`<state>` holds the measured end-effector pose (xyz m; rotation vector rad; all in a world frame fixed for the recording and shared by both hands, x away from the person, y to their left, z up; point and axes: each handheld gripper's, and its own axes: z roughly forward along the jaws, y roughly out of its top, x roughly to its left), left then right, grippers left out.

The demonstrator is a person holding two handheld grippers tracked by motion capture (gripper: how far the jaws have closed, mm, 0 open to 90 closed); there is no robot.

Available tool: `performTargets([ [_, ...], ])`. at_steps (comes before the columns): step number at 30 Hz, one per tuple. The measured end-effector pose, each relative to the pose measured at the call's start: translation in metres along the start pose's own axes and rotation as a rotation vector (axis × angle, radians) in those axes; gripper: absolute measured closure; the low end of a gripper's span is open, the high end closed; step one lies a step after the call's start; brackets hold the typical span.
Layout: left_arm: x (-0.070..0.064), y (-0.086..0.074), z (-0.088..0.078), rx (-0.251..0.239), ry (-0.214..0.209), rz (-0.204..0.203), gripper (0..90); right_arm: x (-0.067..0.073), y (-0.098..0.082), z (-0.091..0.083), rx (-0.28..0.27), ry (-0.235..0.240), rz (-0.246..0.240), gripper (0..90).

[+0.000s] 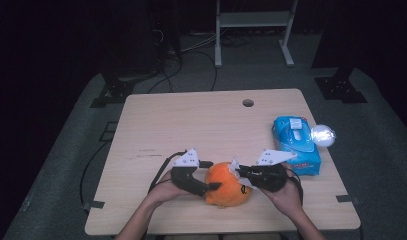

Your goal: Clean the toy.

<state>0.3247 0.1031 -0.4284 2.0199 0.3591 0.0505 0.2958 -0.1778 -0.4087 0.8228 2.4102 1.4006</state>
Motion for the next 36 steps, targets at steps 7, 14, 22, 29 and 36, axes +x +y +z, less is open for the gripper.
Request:
performTargets([
  [7,-0.012,0.005,0.004,0.033,0.042,0.082,37.1,0.006,0.008,-0.001,-0.045,0.031,-0.002,82.4],
  [14,-0.022,0.009,0.006,0.045,0.058,0.148,38.2,0.02,0.017,-0.001,-0.052,0.012,-0.07,82.4],
  [22,-0.031,0.013,0.01,0.05,0.05,0.194,38.2,0.02,0.017,-0.002,-0.07,0.018,-0.027,82.5],
  [29,-0.03,0.011,0.01,0.052,0.056,0.2,38.3,0.021,0.017,0.0,-0.064,0.012,-0.039,82.5],
  [36,-0.017,0.003,0.007,0.048,0.06,0.144,38.1,-0.002,0.003,-0.001,-0.033,-0.029,0.052,82.4],
])
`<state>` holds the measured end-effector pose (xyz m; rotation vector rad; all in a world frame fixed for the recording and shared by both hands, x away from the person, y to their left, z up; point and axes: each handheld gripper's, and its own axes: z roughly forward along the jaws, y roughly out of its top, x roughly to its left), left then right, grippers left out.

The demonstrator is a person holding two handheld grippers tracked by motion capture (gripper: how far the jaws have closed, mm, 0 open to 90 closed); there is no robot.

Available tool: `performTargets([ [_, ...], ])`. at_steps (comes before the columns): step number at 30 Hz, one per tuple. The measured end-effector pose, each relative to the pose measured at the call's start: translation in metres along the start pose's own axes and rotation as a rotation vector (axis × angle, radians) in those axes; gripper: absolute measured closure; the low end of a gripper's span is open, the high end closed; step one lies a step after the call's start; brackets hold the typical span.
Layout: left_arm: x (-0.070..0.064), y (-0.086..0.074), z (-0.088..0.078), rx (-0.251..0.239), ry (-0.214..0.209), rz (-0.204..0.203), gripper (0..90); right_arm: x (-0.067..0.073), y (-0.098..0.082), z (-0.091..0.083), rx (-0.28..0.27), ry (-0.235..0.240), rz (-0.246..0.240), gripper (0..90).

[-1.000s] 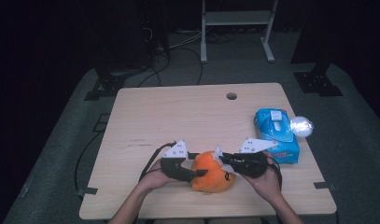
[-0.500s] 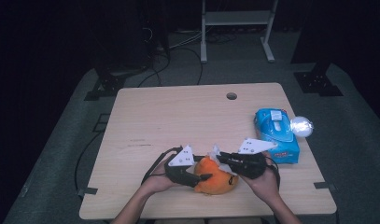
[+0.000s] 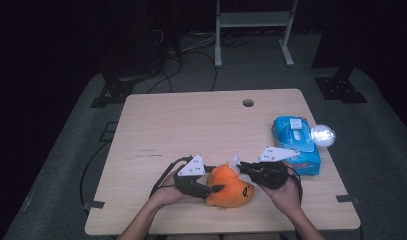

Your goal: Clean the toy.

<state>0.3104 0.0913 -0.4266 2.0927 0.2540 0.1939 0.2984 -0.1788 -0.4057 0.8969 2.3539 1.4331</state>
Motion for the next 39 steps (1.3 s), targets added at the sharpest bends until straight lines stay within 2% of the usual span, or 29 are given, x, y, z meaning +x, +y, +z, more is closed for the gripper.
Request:
performTargets([
  [2,0.001,-0.001,-0.001,0.003,0.004,0.002,38.1,0.006,0.002,-0.001,-0.006,0.007,-0.028,82.2],
  [5,0.006,-0.006,-0.003,0.0,0.004,-0.024,38.0,0.014,0.004,-0.001,0.001,0.028,-0.059,82.1],
  [7,0.008,-0.007,-0.004,-0.001,0.004,-0.033,37.7,0.01,0.001,-0.003,0.013,0.017,-0.057,82.0],
  [10,0.01,-0.005,-0.006,-0.027,-0.004,-0.039,33.3,0.004,-0.003,-0.003,0.013,0.021,-0.023,82.1],
  [14,0.011,0.003,-0.016,-0.11,0.024,-0.017,30.4,0.003,-0.004,0.002,0.01,0.02,-0.021,82.0],
  [16,0.008,0.005,-0.018,-0.132,0.045,0.008,31.0,0.003,-0.004,0.004,0.004,0.021,-0.022,81.9],
  [17,0.007,0.005,-0.017,-0.137,0.04,0.022,32.1,0.004,-0.003,0.005,0.003,0.02,-0.024,81.8],
  [18,0.006,0.004,-0.015,-0.127,0.028,0.028,34.4,0.004,-0.003,0.006,0.002,0.021,-0.026,81.8],
  [20,0.004,0.0,-0.009,-0.09,0.044,0.047,37.8,0.003,-0.003,0.006,0.004,0.023,-0.027,81.8],
  [23,0.006,-0.004,-0.005,-0.07,0.067,0.029,39.9,-0.001,-0.005,0.005,0.011,0.02,-0.019,81.8],
  [25,0.01,-0.006,-0.006,-0.057,0.082,0.016,39.9,-0.006,-0.008,0.005,0.025,-0.004,-0.018,81.8],
  [26,0.011,-0.008,-0.006,-0.056,0.08,0.001,39.8,-0.01,-0.01,0.004,0.03,-0.009,-0.004,81.8],
  [28,0.014,-0.01,-0.006,-0.037,0.1,0.003,39.4,-0.013,-0.013,0.001,0.032,-0.019,0.017,81.8],
  [29,0.015,-0.011,-0.006,-0.03,0.112,0.0,39.3,-0.012,-0.012,-0.001,0.03,-0.021,0.013,81.7],
  [31,0.017,-0.011,-0.006,-0.023,0.127,-0.002,38.9,-0.004,-0.008,-0.004,0.006,0.006,0.0,81.7],
  [33,0.018,-0.011,-0.006,-0.02,0.134,0.0,38.4,0.005,-0.005,-0.002,0.004,0.03,-0.036,81.4],
  [34,0.018,-0.01,-0.007,-0.017,0.138,0.007,37.8,0.01,-0.004,0.001,0.015,0.021,-0.06,81.4],
  [35,0.018,-0.009,-0.009,-0.018,0.138,0.013,36.9,0.01,-0.005,0.003,0.026,0.016,-0.066,81.4],
  [37,0.017,-0.003,-0.015,-0.06,0.127,0.018,35.7,0.006,-0.006,0.004,0.027,0.015,-0.046,81.5],
  [39,0.015,0.001,-0.019,-0.107,0.089,0.032,34.4,0.0,-0.008,0.005,0.028,-0.001,-0.034,81.5],
])
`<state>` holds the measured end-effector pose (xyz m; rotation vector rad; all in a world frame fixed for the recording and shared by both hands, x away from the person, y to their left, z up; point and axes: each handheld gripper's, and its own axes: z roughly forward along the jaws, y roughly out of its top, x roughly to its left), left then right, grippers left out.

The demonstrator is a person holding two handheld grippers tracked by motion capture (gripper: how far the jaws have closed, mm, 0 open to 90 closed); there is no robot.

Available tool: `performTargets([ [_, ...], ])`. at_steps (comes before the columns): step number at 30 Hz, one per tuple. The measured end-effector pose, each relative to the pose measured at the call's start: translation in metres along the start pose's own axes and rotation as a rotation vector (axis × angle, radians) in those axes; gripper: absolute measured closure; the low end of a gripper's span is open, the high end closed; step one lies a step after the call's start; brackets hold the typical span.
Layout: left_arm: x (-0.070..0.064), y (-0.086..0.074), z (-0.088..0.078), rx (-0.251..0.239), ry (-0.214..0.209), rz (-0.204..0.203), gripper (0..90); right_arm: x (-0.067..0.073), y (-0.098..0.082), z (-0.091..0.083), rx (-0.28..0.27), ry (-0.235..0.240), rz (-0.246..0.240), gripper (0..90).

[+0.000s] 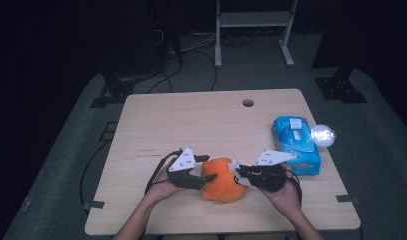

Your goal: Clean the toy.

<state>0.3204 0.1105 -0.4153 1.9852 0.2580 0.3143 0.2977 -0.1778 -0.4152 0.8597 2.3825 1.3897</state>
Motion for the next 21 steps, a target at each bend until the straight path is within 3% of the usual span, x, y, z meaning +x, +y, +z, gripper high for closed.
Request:
performTargets([
  [1,-0.002,0.001,0.0,-0.007,-0.024,0.007,34.2,-0.002,-0.001,0.0,-0.001,-0.005,0.006,81.4],
  [3,-0.007,0.0,0.005,0.026,-0.065,0.043,34.1,-0.005,-0.001,0.0,-0.004,0.005,0.025,81.1],
  [5,-0.011,-0.004,0.013,0.076,-0.068,0.077,33.9,-0.007,0.0,0.0,-0.006,0.017,0.035,81.1],
  [8,-0.01,-0.009,0.018,0.081,-0.039,0.038,34.2,0.0,0.003,-0.004,-0.022,0.016,0.006,81.3],
  [10,-0.007,-0.01,0.019,0.079,-0.026,0.012,34.4,0.009,0.006,-0.004,-0.036,0.061,-0.018,81.3],
  [13,-0.004,-0.012,0.019,0.085,0.0,-0.009,34.3,0.023,0.008,0.003,0.0,0.044,-0.087,81.3],
  [15,-0.003,-0.012,0.017,0.081,-0.006,-0.014,33.7,0.019,0.007,0.005,-0.001,0.04,-0.063,81.3],
  [18,-0.006,-0.008,0.014,0.073,-0.065,0.018,18.8,0.007,0.003,0.003,-0.003,0.012,-0.027,81.1],
  [21,-0.01,-0.007,0.018,0.081,-0.073,0.05,14.0,-0.003,-0.001,0.002,0.002,0.001,0.005,80.9],
])
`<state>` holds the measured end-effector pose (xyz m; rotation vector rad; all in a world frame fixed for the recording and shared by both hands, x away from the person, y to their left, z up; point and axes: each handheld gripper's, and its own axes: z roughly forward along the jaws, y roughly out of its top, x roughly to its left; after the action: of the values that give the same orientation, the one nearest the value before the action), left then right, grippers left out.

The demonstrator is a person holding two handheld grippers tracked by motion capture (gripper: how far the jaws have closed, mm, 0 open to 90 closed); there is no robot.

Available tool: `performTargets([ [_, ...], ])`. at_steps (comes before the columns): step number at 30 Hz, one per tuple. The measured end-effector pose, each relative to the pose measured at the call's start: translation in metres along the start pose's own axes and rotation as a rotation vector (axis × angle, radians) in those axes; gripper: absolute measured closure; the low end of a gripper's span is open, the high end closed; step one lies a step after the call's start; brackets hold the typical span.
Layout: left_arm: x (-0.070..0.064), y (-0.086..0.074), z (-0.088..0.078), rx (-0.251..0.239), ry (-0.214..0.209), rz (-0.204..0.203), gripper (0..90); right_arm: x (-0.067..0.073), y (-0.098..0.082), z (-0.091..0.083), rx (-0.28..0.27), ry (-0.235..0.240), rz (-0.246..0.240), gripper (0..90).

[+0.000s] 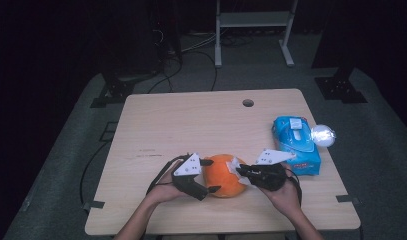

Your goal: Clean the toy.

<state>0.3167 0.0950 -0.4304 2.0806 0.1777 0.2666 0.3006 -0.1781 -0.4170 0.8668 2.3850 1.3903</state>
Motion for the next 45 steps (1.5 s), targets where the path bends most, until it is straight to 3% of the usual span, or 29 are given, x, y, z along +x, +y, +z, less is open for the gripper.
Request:
performTargets([
  [6,-0.007,-0.004,0.016,0.075,0.049,0.076,10.2,0.001,0.0,0.003,0.001,0.004,0.01,80.6],
  [9,-0.005,-0.004,0.016,0.082,0.069,0.072,20.1,0.001,-0.001,0.004,-0.004,0.001,0.016,80.5],
  [12,-0.002,-0.005,0.011,0.071,0.04,0.024,36.7,0.001,0.0,0.003,-0.01,-0.002,0.016,80.4],
  [16,0.002,0.002,0.002,0.054,-0.01,-0.045,44.8,0.004,0.005,-0.003,-0.034,0.008,0.005,80.0],
  [18,0.005,0.007,-0.002,0.031,-0.074,-0.135,45.7,0.007,0.008,-0.007,-0.047,0.03,0.004,80.4],
  [20,0.006,0.009,-0.003,0.038,-0.095,-0.18,44.5,0.016,0.013,-0.01,-0.063,0.067,-0.014,80.8],
  [23,0.01,0.007,0.001,0.063,-0.075,-0.228,41.6,0.029,0.015,-0.007,-0.051,0.109,-0.068,80.9],
  [25,0.014,0.002,0.0,0.059,-0.075,-0.264,39.5,0.033,0.012,-0.002,-0.023,0.083,-0.099,81.0],
  [27,0.015,-0.001,-0.002,0.045,-0.063,-0.281,34.3,0.026,0.009,-0.001,-0.017,0.067,-0.079,81.1],
  [30,0.013,0.004,-0.003,0.027,-0.056,-0.227,18.8,0.01,0.005,-0.005,-0.027,0.039,-0.02,81.3],
  [32,0.008,0.008,-0.001,0.041,-0.042,-0.163,16.1,0.007,0.003,-0.003,-0.024,0.026,-0.004,81.5],
  [34,0.005,0.007,0.003,0.073,-0.024,-0.129,19.1,0.006,0.001,0.0,-0.023,0.035,0.012,81.5],
  [37,0.009,0.003,0.002,0.063,-0.026,-0.144,26.5,0.014,0.005,-0.001,-0.031,0.026,-0.019,81.4],
  [39,0.011,0.001,0.001,0.057,-0.027,-0.173,28.3,0.022,0.007,-0.001,-0.04,0.049,-0.035,81.4],
  [42,0.013,-0.001,0.001,0.097,-0.006,-0.173,28.2,0.038,0.008,0.004,-0.021,0.05,-0.097,81.4],
  [45,0.012,-0.001,0.001,0.09,0.005,-0.183,28.1,0.037,0.008,0.005,-0.016,0.043,-0.108,81.5],
])
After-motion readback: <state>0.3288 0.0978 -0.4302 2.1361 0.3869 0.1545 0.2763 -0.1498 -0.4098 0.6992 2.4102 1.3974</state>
